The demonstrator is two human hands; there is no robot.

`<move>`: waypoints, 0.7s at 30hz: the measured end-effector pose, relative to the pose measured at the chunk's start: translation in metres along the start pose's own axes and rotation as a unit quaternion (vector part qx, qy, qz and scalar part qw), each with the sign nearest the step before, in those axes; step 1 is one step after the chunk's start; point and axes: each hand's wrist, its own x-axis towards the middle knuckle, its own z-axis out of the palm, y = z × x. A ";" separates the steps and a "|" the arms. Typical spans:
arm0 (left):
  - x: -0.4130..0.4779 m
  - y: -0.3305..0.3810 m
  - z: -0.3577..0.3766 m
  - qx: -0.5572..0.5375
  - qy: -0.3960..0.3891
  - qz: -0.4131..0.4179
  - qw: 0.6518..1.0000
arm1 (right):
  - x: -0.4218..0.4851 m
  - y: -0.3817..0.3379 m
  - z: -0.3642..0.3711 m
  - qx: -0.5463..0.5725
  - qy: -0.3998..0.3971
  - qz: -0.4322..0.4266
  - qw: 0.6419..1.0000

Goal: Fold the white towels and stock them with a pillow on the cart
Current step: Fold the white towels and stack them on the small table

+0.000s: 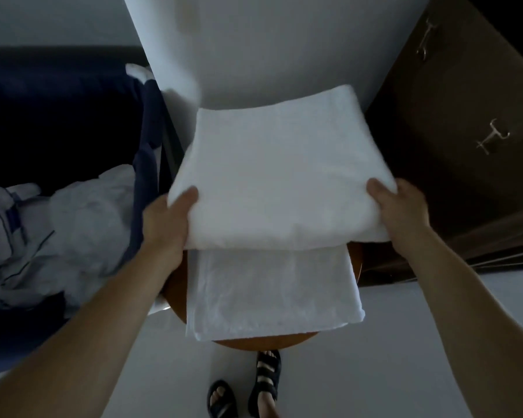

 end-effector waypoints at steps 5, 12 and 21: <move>-0.035 -0.134 -0.019 0.218 -0.052 -0.064 0.972 | -0.041 0.113 0.020 -0.138 -0.050 0.126 0.981; -0.022 -0.141 -0.015 0.274 -0.035 0.002 0.961 | -0.037 0.126 0.027 -0.174 -0.033 0.091 0.980; -0.047 -0.127 -0.044 0.215 0.029 0.073 0.973 | -0.080 0.086 -0.003 -0.092 0.060 -0.064 0.992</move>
